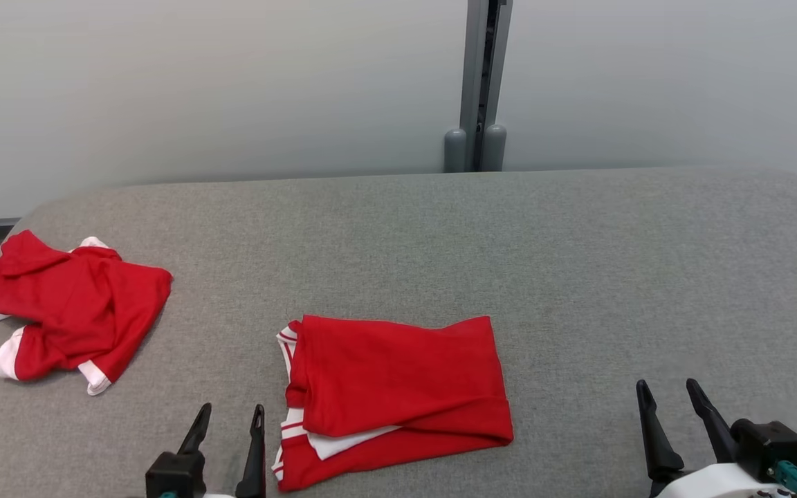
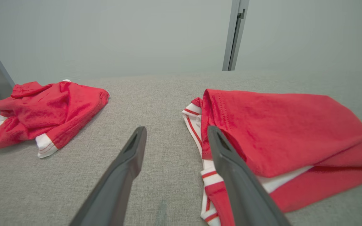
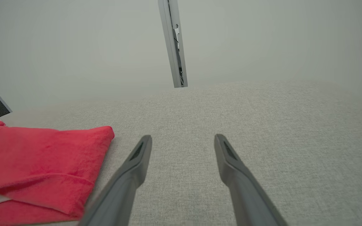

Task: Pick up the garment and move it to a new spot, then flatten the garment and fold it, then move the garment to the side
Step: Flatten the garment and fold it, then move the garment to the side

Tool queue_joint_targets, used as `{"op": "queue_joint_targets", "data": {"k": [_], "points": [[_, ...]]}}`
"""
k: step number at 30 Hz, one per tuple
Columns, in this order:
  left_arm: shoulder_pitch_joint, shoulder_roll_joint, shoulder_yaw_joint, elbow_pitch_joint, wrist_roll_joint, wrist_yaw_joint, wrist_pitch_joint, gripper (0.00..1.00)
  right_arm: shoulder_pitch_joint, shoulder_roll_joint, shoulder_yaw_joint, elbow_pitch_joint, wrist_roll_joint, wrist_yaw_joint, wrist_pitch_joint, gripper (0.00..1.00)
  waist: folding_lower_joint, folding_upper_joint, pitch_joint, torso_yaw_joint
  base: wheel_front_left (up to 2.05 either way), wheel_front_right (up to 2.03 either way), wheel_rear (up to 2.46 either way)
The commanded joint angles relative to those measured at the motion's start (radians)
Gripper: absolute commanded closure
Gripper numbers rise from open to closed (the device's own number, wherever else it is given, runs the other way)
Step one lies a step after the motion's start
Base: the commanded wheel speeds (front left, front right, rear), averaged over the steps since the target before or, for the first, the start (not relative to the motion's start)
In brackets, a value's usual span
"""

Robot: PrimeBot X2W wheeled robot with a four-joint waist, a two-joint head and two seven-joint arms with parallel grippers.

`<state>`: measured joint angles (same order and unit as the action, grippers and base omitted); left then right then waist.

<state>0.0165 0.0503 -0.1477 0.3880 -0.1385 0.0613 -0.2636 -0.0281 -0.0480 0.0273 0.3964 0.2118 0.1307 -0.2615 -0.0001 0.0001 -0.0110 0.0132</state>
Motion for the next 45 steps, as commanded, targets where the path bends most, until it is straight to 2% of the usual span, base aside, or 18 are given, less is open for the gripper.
{"op": "queue_joint_targets", "data": {"k": [1, 13, 19, 24, 32, 40, 41, 42, 43, 44, 45], "points": [[0.02, 0.004, 0.016, -0.009, 0.009, -0.004, -0.001, 0.0, 0.012, -0.006, -0.001, -0.004, 0.002, 0.0, -0.005, 0.0, 0.0001, -0.0001, -0.011, -0.009, 0.0, 0.0, 0.0], [0.056, 0.003, 0.058, -0.026, 0.028, -0.02, -0.001, 0.0, 0.026, -0.006, 0.008, 0.005, 0.005, 0.0, -0.005, 0.0, 0.0001, -0.0001, -0.024, -0.006, 0.0, 0.0, 0.0], [0.046, 0.003, 0.029, -0.025, 0.016, -0.027, -0.001, 0.0, 0.0, -0.006, 0.069, 0.022, 0.033, 0.0, -0.005, 0.0, 0.0001, -0.0001, 0.003, 0.017, 0.0, 0.0, 0.0], [0.018, 0.002, -0.011, -0.019, 0.005, -0.033, -0.001, 0.0, -0.069, -0.007, 0.172, 0.063, 0.114, 0.0, -0.005, 0.0, 0.0001, -0.0001, 0.056, 0.062, 0.0, 0.0, 0.0], [-0.03, 0.002, -0.054, -0.01, -0.005, -0.034, -0.001, 0.0, -0.227, -0.006, 0.283, 0.202, 0.216, 0.0, -0.005, 0.0, 0.0001, -0.0001, 0.119, 0.141, 0.0, 0.0, 0.0], [-0.057, 0.002, -0.068, 0.0, -0.009, -0.034, -0.001, 0.0, -0.326, -0.006, 0.315, 0.376, 0.293, 0.0, -0.005, 0.0, 0.0001, -0.0001, 0.15, 0.195, 0.0, 0.0, 0.0], [-0.056, 0.002, -0.07, 0.001, -0.011, -0.033, -0.001, 0.0, -0.332, -0.007, 0.317, 0.394, 0.296, 0.0, -0.005, 0.12, 0.0001, -0.0001, 0.151, 0.199, 0.0, 0.0, 0.0], [-0.056, 0.002, -0.071, 0.001, -0.012, -0.032, -0.001, 0.0, -0.337, -0.007, 0.32, 0.415, 0.295, 0.0, -0.005, 0.28, 0.0001, -0.0001, 0.152, 0.201, 0.0, 0.0, 0.0], [-0.057, 0.002, -0.072, 0.001, -0.015, -0.03, -0.001, 0.0, -0.336, -0.007, 0.326, 0.433, 0.306, 0.0, -0.004, 0.37, 0.0001, -0.0001, 0.154, 0.202, 0.0, 0.0, 0.0], [-0.057, 0.002, -0.072, 0.002, -0.017, -0.029, -0.001, 0.0, -0.339, -0.006, 0.328, 0.444, 0.309, 0.0, -0.002, 0.56, 0.0001, -0.0001, 0.154, 0.203, 0.0, 0.0, 0.0], [-0.057, 0.002, -0.073, 0.004, -0.019, -0.028, -0.001, 0.0, -0.343, -0.006, 0.33, 0.452, 0.309, 0.0, -0.002, 0.84, 0.0001, -0.0001, 0.153, 0.203, 0.0, 0.0, 0.0]]}}
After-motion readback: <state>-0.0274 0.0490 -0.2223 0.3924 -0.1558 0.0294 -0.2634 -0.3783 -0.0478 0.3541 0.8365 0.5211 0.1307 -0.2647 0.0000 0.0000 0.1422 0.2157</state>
